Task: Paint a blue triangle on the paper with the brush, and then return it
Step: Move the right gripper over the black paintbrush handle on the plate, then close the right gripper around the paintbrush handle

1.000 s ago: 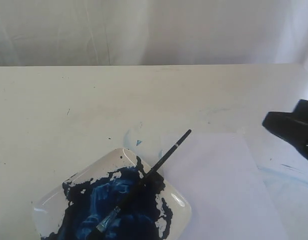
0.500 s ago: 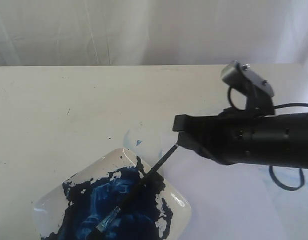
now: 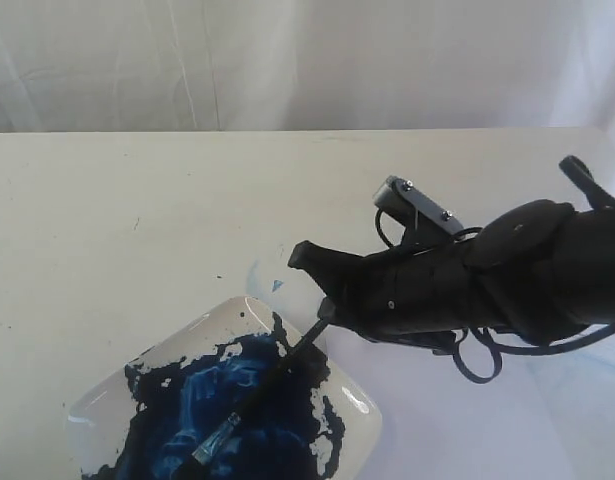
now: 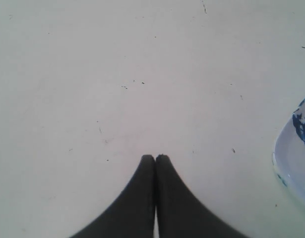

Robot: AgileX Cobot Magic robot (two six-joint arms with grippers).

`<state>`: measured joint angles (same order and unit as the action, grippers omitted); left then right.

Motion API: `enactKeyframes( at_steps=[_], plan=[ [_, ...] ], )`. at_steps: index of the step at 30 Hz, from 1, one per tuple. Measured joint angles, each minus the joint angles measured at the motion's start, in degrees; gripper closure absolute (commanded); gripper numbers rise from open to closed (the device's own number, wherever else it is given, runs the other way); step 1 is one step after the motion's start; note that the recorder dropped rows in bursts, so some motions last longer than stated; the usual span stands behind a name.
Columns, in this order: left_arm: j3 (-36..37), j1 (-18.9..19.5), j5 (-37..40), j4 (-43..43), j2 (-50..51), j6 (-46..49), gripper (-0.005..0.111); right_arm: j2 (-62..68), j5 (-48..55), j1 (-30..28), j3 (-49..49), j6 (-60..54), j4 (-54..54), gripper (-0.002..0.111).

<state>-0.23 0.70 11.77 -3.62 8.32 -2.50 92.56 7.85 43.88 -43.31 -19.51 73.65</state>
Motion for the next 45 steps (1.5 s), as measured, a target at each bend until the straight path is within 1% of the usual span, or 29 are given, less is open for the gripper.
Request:
enactKeyframes(
  at_steps=[4,8,10,12,18,20,27,33,45],
  plan=[
    [0.00,0.00,0.00,0.00,0.00,0.00,0.107,1.73,0.00,0.10,-0.26,0.24,1.25,0.108],
    [0.00,0.00,0.00,0.00,0.00,0.00,0.107,2.45,-1.84,0.10,-0.26,0.49,5.99,0.108],
    [0.00,0.00,0.00,0.00,0.00,0.00,0.107,2.81,-3.31,0.10,-0.26,0.49,7.65,0.105],
    [0.00,0.00,0.00,0.00,0.00,0.00,0.107,2.96,-4.15,0.10,-0.26,0.49,8.50,0.098],
    [0.00,0.00,0.00,0.00,0.00,0.00,0.107,4.86,-4.07,0.10,-0.58,1.45,8.84,0.070],
    [0.00,0.00,0.00,0.00,0.00,0.00,0.107,5.97,-3.31,0.10,-1.35,1.87,8.84,0.065],
    [0.00,0.00,0.00,0.00,0.00,0.00,0.107,9.35,-2.26,0.10,-4.62,2.22,8.84,0.065],
    [0.00,0.00,0.00,0.00,0.00,0.00,0.107,11.43,-2.88,0.10,-5.20,3.08,8.84,0.065],
    [0.00,0.00,0.00,0.00,0.00,0.00,0.107,11.98,-7.31,0.10,-5.20,8.37,8.84,0.065]
  ],
)
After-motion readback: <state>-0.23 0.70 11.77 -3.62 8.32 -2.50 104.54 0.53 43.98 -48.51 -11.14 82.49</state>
